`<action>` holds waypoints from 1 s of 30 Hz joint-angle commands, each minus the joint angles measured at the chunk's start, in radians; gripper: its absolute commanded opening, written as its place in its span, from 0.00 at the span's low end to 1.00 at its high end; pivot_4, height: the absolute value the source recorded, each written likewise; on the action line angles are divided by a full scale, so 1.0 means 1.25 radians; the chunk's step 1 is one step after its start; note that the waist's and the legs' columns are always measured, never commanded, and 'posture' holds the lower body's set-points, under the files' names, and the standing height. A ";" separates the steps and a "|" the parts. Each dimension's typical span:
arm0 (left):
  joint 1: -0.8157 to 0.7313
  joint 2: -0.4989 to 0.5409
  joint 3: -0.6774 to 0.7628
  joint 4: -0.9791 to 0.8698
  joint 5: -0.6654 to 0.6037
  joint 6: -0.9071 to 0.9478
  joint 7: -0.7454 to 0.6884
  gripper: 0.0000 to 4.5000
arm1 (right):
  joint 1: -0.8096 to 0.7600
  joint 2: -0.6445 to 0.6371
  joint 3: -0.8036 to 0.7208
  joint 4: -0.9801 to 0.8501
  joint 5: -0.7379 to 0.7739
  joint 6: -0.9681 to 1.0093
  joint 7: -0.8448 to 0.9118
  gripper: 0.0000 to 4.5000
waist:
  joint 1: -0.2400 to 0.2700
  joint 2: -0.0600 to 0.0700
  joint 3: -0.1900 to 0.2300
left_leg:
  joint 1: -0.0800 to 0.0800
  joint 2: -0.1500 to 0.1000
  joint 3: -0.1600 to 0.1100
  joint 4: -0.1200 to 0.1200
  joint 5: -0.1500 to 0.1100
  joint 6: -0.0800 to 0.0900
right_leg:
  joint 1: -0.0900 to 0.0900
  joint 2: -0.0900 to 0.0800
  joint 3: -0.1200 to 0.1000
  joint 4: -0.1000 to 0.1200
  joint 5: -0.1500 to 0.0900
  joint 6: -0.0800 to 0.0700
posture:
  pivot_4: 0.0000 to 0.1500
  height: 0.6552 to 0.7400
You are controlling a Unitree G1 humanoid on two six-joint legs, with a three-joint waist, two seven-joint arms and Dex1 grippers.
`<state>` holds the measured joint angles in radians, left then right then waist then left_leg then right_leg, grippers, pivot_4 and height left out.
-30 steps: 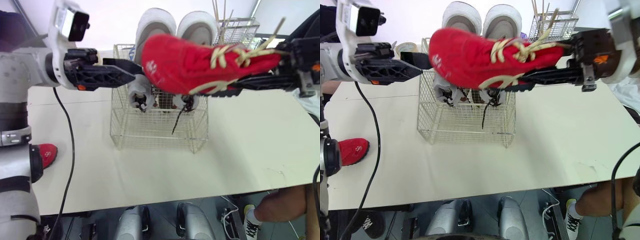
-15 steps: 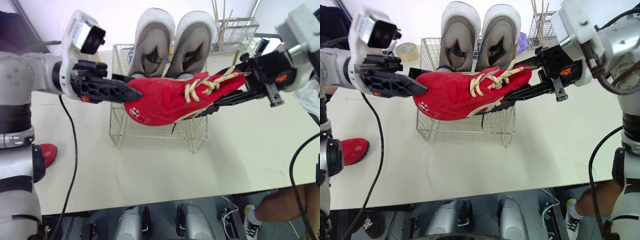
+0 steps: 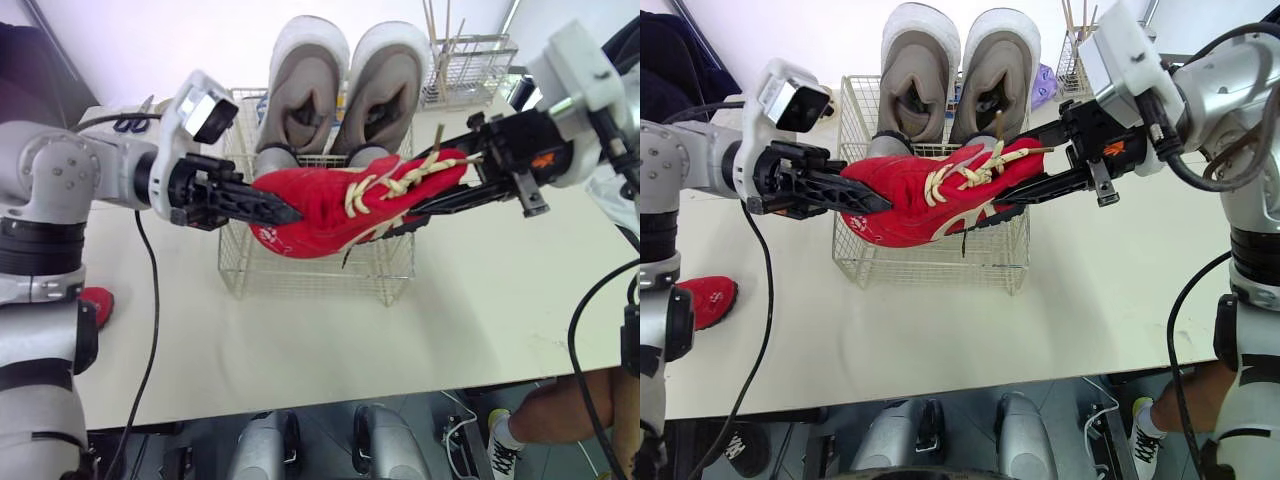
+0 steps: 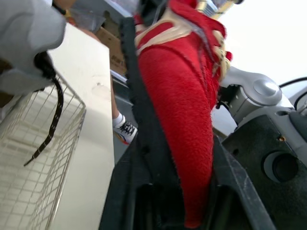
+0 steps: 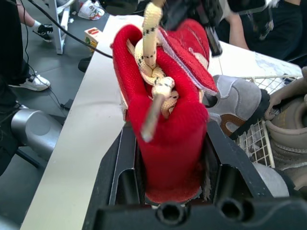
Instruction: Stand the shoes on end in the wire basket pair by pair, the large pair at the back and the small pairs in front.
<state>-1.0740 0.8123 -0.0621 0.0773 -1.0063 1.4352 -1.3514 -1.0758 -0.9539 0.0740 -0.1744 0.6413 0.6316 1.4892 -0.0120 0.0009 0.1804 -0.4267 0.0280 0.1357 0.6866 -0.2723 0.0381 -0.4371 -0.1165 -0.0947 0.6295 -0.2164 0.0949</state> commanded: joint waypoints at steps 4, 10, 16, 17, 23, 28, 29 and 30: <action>0.021 -0.030 0.080 -0.034 -0.048 0.024 0.055 0.08 | -0.012 -0.049 -0.035 -0.026 0.027 0.066 0.011 0.63 | 0.001 0.000 0.000 | 0.000 0.000 0.000 0.000 0.000 0.000 | 0.000 0.000 0.000 0.000 0.000 0.000 | 1.00 1.00; 0.095 -0.080 0.205 -0.078 -0.113 0.050 0.186 0.08 | 0.001 -0.114 -0.101 -0.011 0.063 0.137 -0.004 1.00 | 0.001 0.000 0.000 | 0.000 0.000 0.000 0.000 0.000 0.000 | 0.000 0.000 0.000 0.000 0.000 0.000 | 1.00 1.00; 0.136 -0.183 0.341 -0.119 -0.197 -0.001 0.371 0.08 | 0.050 -0.145 -0.246 0.065 0.175 0.344 -0.129 1.00 | 0.003 -0.002 0.000 | 0.000 0.000 -0.001 0.001 0.000 0.000 | 0.002 -0.002 0.000 0.000 0.000 0.000 | 1.00 1.00; 0.145 -0.201 0.354 -0.129 -0.209 -0.015 0.398 0.08 | 0.067 -0.130 -0.281 0.076 0.196 0.375 -0.169 1.00 | 0.003 -0.002 0.000 | 0.001 0.000 -0.001 0.001 0.000 0.000 | 0.002 -0.002 0.000 -0.001 0.000 0.000 | 1.00 1.00; 0.157 -0.305 0.391 -0.163 -0.271 -0.124 0.544 0.08 | 0.160 0.060 -0.504 0.085 0.373 0.561 -0.489 1.00 | 0.002 -0.002 0.000 | 0.001 0.000 -0.001 0.002 0.000 0.000 | 0.003 -0.002 0.000 0.000 0.001 -0.001 | 1.00 1.00; 0.146 -0.355 0.366 -0.160 -0.292 -0.196 0.609 0.08 | 0.172 0.240 -0.556 0.029 0.610 0.560 -0.767 1.00 | 0.001 -0.002 0.000 | 0.001 0.000 -0.001 0.003 0.000 0.000 | 0.003 -0.001 -0.001 0.001 0.001 -0.001 | 1.00 1.00; 0.145 -0.361 0.359 -0.158 -0.293 -0.207 0.616 0.08 | 0.176 0.272 -0.545 0.011 0.658 0.541 -0.821 1.00 | 0.001 -0.002 0.000 | 0.001 0.000 -0.001 0.002 0.000 0.000 | 0.003 -0.001 -0.001 0.001 0.001 -0.001 | 1.00 1.00; 0.147 -0.365 0.353 -0.157 -0.293 -0.214 0.620 0.08 | 0.180 0.298 -0.531 -0.003 0.695 0.519 -0.866 1.00 | 0.001 -0.002 0.000 | 0.001 0.000 -0.001 0.002 0.000 0.000 | 0.003 -0.001 -0.001 0.001 0.001 -0.001 | 1.00 1.00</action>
<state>-0.8653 0.3552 0.3735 -0.0964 -1.3447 1.2049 -0.5851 -0.8415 -0.5931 -0.5860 -0.1240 1.4045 1.3259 0.4968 -0.0110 -0.0012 0.1801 -0.4255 0.0280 0.1341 0.6897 -0.2724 0.0382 -0.4336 -0.1178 -0.0954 0.6304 -0.2156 0.0940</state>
